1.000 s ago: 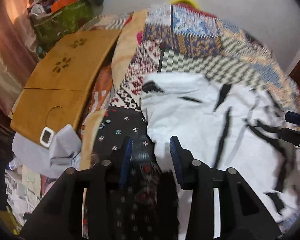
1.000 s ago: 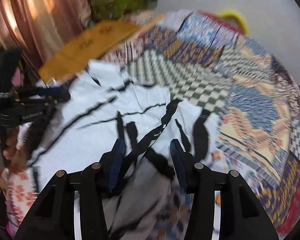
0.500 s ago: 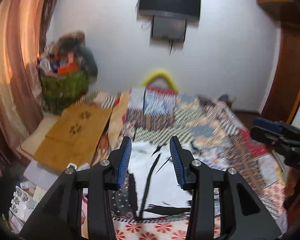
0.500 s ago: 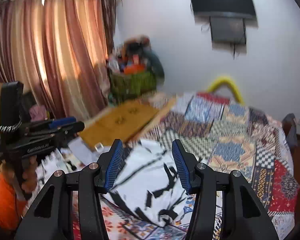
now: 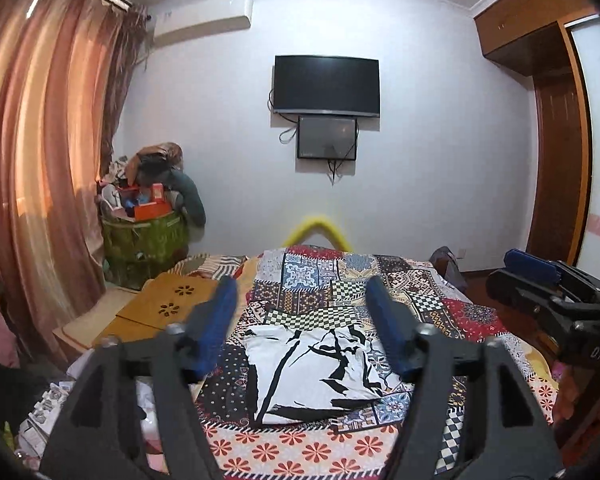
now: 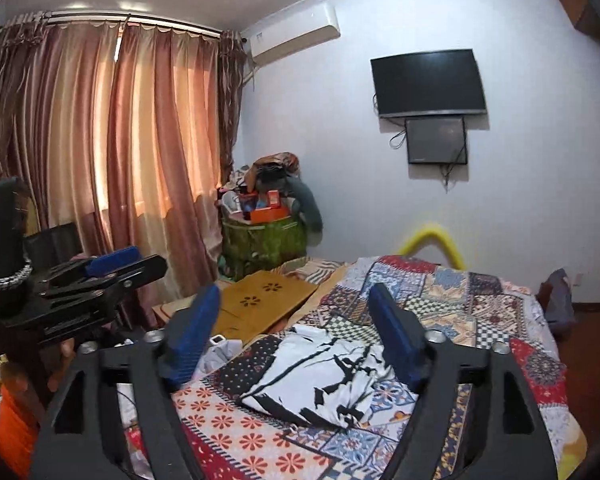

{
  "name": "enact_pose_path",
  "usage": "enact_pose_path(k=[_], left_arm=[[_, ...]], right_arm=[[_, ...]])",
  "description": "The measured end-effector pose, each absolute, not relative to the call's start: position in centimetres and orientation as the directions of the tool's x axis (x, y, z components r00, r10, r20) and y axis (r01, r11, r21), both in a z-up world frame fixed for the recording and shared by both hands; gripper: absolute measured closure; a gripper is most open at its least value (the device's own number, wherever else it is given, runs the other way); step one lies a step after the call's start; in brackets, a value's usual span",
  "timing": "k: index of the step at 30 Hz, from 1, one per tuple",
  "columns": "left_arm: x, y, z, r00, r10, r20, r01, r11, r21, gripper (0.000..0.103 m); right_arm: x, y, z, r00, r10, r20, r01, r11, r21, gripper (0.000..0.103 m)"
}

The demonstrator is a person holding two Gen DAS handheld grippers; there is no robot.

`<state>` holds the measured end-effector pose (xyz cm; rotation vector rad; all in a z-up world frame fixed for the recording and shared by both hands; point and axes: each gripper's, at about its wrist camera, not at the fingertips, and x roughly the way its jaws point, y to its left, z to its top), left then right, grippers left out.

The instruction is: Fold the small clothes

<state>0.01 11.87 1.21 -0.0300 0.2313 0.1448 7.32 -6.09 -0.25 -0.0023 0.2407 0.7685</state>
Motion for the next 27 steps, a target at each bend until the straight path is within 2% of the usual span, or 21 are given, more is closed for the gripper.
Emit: enact_pose_path(k=[2, 5, 8, 27], left_arm=[[-0.7, 11.5, 1.1, 0.962, 0.151, -0.228, -0.161, 0.987, -0.022, 0.018], [-1.6, 11.3, 0.9, 0.961, 0.154, -0.228, -0.167, 0.985, -0.042, 0.008], [-2.1, 10.9, 0.9, 0.961, 0.173, -0.217, -0.183, 0.983, -0.027, 0.002], [-2.2, 10.5, 0.8, 0.965, 0.158, -0.210, -0.166, 0.986, -0.021, 0.000]], right_arm=[[7.3, -6.2, -0.5, 0.703, 0.679, -0.214, -0.680, 0.729, 0.080, 0.014], [7.0, -6.5, -0.6, 0.723, 0.660, -0.202, -0.661, 0.747, 0.076, 0.001], [6.9, -6.9, -0.6, 0.735, 0.650, -0.194, -0.649, 0.757, 0.078, 0.000], [5.7, -7.1, -0.8, 0.740, 0.644, -0.195, -0.645, 0.761, 0.065, 0.000]])
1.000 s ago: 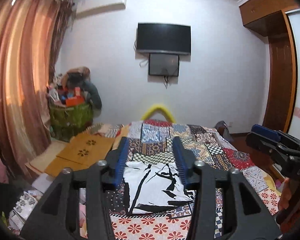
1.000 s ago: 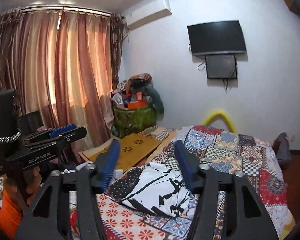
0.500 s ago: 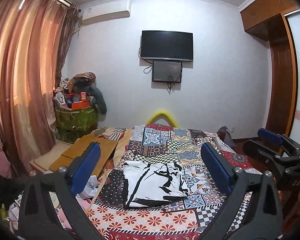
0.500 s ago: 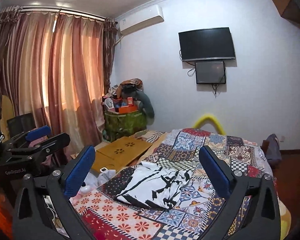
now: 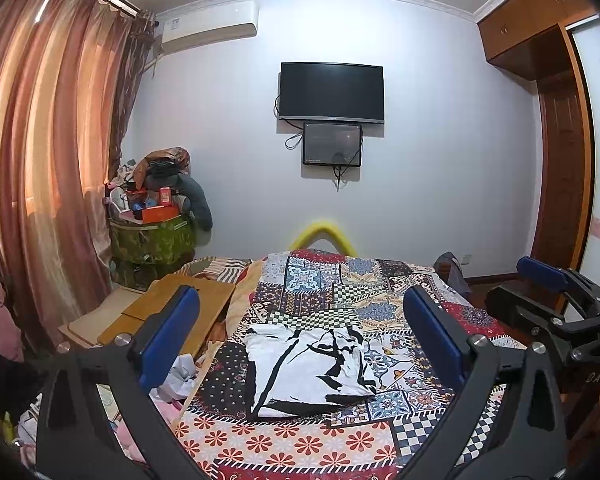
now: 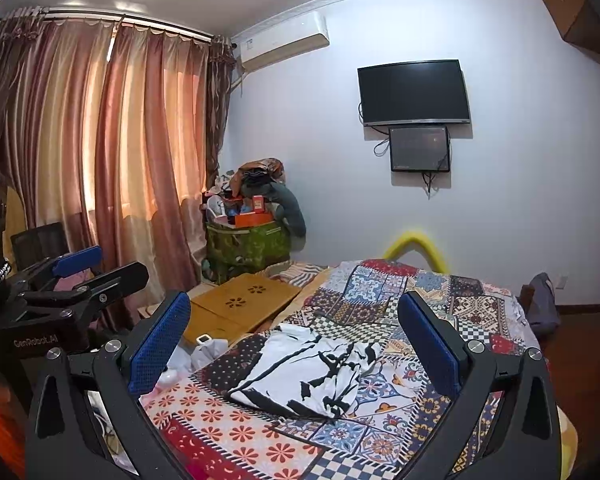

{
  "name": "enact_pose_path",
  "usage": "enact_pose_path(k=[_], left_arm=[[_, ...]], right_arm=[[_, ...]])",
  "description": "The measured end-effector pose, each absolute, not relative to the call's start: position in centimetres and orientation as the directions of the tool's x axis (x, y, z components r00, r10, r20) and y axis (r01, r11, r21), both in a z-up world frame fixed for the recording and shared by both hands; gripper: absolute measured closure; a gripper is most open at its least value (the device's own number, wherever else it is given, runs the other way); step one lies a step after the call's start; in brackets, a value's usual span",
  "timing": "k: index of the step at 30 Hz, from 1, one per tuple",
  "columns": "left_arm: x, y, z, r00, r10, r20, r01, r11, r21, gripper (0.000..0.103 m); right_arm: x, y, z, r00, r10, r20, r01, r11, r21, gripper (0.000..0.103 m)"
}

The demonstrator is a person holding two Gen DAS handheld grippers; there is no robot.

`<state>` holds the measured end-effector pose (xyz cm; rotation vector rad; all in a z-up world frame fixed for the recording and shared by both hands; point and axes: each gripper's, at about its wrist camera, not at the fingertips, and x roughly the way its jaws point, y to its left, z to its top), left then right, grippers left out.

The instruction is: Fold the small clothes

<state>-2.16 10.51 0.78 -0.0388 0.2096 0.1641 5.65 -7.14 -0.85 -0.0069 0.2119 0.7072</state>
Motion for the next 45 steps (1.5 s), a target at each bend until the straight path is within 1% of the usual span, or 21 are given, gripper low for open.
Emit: enact_pose_path(k=[22, 45], left_arm=[[-0.4, 11.3, 0.4, 0.960, 0.146, -0.238, -0.162, 0.986, -0.047, 0.000], [0.1, 11.3, 0.2, 0.959, 0.136, -0.248, -0.151, 0.987, -0.046, 0.000]], right_arm=[[6.7, -7.0, -0.9, 0.744, 0.627, -0.233, -0.626, 0.775, 0.085, 0.000], [6.7, -6.8, -0.8, 0.746, 0.621, -0.240, -0.621, 0.779, 0.086, 0.000]])
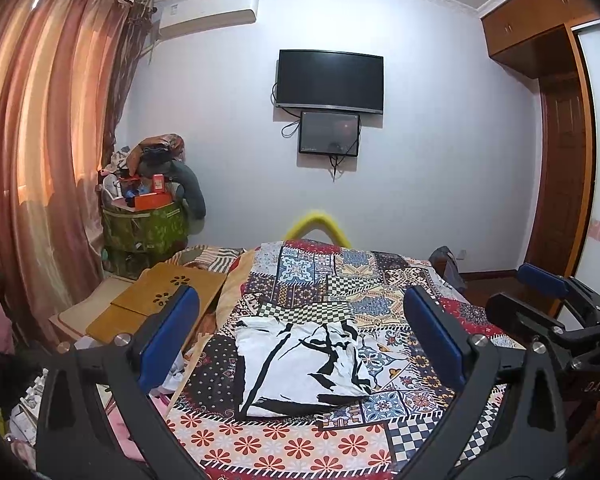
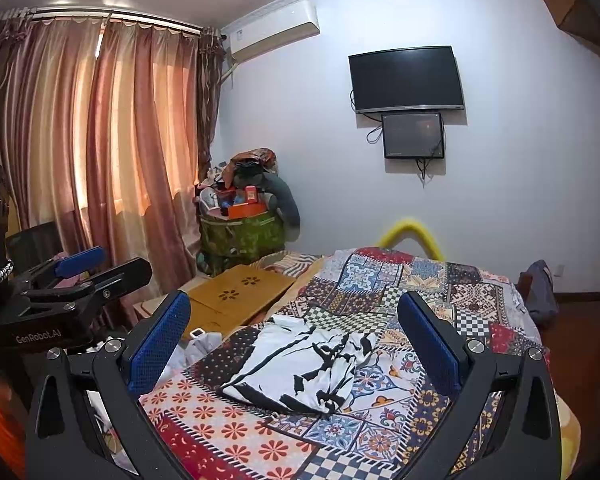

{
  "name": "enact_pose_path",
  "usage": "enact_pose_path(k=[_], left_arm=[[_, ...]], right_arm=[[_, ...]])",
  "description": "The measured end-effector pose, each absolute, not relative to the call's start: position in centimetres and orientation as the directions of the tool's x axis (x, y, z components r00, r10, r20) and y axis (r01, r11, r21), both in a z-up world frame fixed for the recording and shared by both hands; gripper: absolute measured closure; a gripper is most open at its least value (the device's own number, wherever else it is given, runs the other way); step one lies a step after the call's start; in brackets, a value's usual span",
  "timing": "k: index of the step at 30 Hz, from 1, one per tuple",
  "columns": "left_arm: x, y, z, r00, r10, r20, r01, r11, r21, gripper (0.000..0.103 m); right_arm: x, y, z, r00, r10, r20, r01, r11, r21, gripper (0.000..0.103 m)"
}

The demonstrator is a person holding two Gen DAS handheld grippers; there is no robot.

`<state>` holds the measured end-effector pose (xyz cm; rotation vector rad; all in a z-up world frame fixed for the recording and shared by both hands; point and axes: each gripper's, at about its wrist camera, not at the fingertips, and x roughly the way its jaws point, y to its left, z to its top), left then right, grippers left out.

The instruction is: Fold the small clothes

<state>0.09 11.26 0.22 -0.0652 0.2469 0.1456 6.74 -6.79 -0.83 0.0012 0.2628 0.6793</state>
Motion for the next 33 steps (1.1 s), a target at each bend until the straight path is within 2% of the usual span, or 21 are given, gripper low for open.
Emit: enact_pose_path(k=[33], left_arm=[[0.27, 11.59, -0.14, 0.962, 0.075, -0.263, -0.091, 0.995, -0.048, 0.000]], right_arm=[[6.95, -6.68, -1.15, 0.749, 0.616, -0.243, -0.614, 0.784, 0.095, 0.000]])
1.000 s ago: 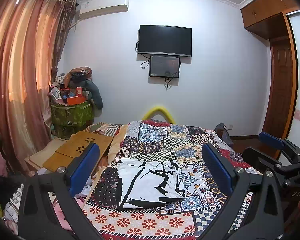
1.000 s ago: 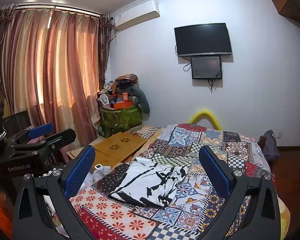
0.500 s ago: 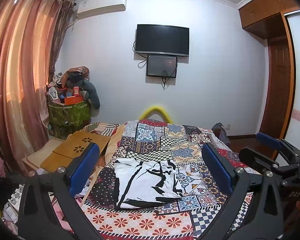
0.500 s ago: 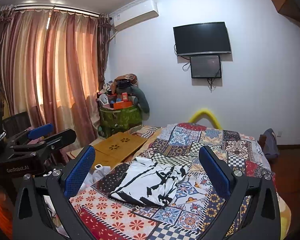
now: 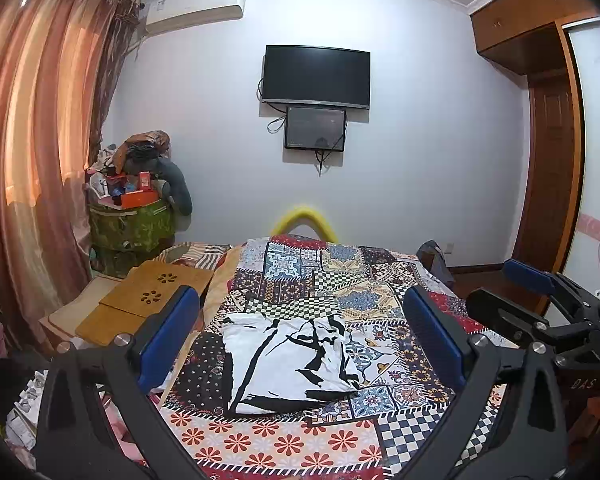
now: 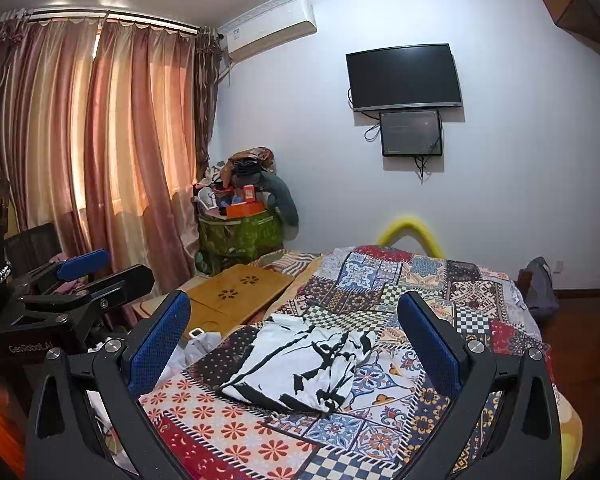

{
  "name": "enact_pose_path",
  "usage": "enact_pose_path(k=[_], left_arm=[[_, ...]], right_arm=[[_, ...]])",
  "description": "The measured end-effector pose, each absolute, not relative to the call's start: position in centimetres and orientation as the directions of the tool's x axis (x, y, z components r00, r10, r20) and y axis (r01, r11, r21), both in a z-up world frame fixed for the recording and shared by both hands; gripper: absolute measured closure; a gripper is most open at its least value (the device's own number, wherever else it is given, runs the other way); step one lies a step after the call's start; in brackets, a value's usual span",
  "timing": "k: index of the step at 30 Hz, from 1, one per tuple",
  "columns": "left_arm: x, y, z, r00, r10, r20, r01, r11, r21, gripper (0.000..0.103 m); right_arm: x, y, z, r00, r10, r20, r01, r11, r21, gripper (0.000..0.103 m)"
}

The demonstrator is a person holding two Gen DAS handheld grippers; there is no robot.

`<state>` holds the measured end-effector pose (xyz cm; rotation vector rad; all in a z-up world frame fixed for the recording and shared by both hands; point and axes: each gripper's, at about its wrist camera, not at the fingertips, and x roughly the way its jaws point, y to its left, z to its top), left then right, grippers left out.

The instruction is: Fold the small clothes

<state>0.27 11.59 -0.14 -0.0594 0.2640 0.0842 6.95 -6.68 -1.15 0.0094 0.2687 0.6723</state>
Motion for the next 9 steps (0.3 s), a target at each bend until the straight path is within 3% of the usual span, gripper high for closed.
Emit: enact_pose_path(k=[9], left_arm=[[0.78, 11.85, -0.57, 0.956, 0.061, -0.286, -0.081, 0.995, -0.059, 0.000]], right_arm=[[6.99, -6.29, -1.22, 0.747, 0.616, -0.250, -0.614, 0.784, 0.095, 0.000]])
